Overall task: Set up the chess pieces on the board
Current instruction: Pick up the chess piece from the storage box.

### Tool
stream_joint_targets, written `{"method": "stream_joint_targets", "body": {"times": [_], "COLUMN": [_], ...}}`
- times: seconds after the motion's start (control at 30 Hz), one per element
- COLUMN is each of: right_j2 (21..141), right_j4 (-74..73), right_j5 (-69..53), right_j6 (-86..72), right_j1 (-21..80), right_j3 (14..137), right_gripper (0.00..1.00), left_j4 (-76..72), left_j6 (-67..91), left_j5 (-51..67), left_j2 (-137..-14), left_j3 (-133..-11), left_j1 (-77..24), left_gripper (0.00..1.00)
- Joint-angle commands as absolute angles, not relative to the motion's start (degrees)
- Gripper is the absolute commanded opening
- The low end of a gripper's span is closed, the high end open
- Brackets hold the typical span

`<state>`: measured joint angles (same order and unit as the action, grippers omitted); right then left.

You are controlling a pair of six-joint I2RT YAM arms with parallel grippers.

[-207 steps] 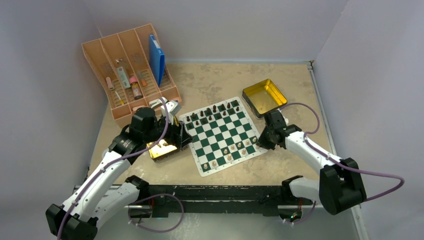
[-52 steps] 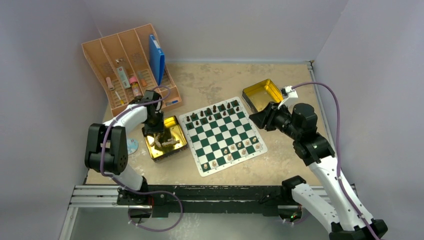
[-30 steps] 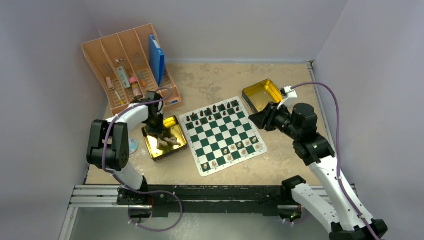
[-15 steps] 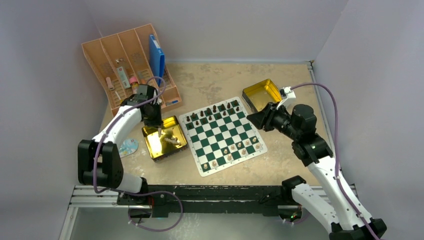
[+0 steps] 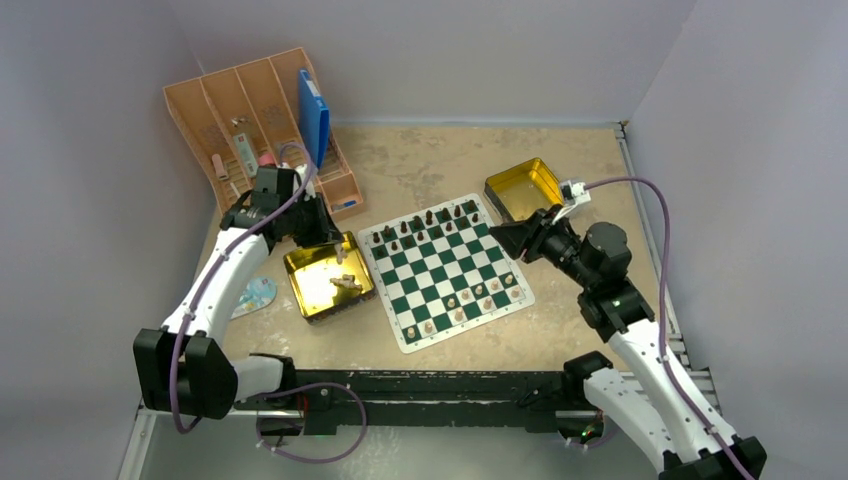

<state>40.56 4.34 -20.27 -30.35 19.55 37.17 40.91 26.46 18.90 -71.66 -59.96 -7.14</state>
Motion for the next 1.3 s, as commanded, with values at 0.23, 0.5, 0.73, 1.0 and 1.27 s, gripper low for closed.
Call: {"method": "stream_joint_targets", "body": {"times": [0.23,0.5,0.73,1.0,1.27], "right_j2": [45.78,58.10,66.86,71.93,70.02], "right_j4": [21.63,34.61,45.39,52.76,56.55], "right_j5": [-13.79,-6.62,-9.66,-5.78,1.03], "right_j6": [-34.29,-25.08,-23.27,-15.86,-5.75], "right_j1": [32.95,49.33,55.27,59.20,61.70], "right_j3": [34.62,39.27,42.03,42.17,40.42], "right_gripper": [0.43,0.48,0.49,0.49,0.49], "left_j4": [36.20,33.11,27.85,23.27,10.29], "left_j6": [31.87,36.96,42.03,49.91,65.10], "left_j5": [32.34,39.05,45.02,47.51,48.95], "left_j2": [-67.94,-64.99,-61.62,-57.52,-51.93], "left_j3": [-57.84,-56.08,-52.16,-48.53,-38.98], "left_j1": [-6.77,-6.77,-6.77,-6.77,-6.77], "left_gripper": [0.00,0.00,0.00,0.00,0.00]}}
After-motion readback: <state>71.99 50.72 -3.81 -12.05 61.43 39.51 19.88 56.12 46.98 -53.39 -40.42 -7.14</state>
